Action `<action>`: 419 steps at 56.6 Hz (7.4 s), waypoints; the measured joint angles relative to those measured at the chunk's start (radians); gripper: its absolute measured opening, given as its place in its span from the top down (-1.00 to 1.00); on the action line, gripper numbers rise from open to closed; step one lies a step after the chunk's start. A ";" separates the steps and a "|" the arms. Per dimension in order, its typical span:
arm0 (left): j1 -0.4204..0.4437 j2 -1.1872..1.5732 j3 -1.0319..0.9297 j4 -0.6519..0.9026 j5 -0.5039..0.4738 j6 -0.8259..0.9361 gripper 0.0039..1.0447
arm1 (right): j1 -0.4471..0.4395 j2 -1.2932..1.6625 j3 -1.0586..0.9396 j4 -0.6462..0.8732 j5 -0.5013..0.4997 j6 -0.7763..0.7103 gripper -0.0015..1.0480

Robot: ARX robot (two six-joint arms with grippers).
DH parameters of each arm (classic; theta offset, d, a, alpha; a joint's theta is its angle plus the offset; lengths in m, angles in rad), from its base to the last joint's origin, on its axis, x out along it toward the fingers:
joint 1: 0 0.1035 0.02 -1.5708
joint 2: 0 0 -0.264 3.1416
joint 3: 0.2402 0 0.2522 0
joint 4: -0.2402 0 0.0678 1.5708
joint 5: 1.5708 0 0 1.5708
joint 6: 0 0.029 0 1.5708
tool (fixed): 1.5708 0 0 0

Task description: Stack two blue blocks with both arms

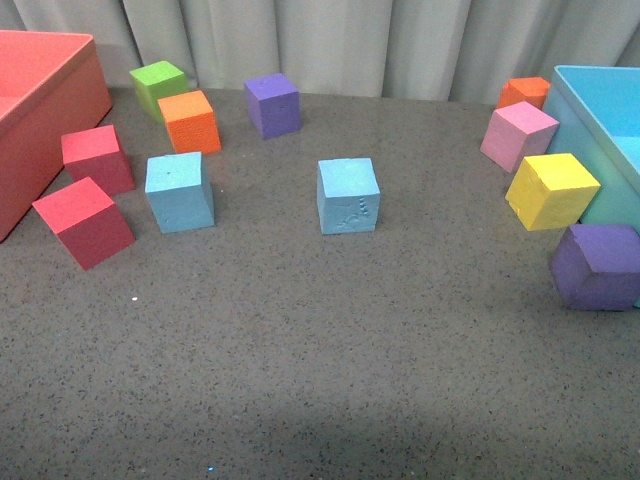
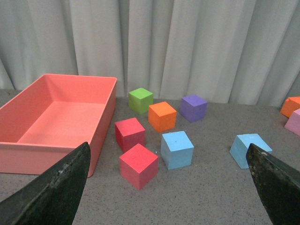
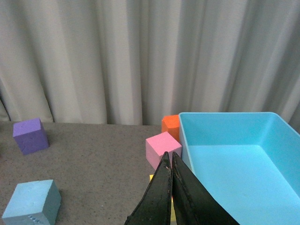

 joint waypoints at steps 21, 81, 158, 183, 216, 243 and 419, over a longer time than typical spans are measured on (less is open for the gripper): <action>0.000 0.000 0.000 0.000 0.000 0.000 -0.88 | -0.061 -0.263 -0.151 -0.115 -0.064 0.000 0.98; 0.000 0.000 0.000 0.000 0.000 0.000 -0.88 | -0.149 -1.051 -0.268 -0.767 -0.149 0.000 0.98; -0.047 0.360 0.064 -0.037 -0.182 -0.199 -0.88 | -0.149 -1.443 -0.268 -1.162 -0.153 0.000 -0.85; -0.235 1.519 0.548 0.414 -0.154 -0.243 -0.88 | -0.149 -1.443 -0.268 -1.162 -0.153 0.000 -0.81; -0.221 2.152 1.271 -0.033 -0.198 -0.272 -0.88 | -0.149 -1.443 -0.268 -1.162 -0.152 0.000 -0.81; -0.208 2.293 1.419 -0.138 -0.203 -0.262 -0.86 | -0.149 -1.443 -0.268 -1.162 -0.152 0.000 -0.81; -0.418 1.838 0.797 0.996 -0.407 -0.034 0.09 | -0.149 -1.443 -0.268 -1.162 -0.150 0.000 -0.81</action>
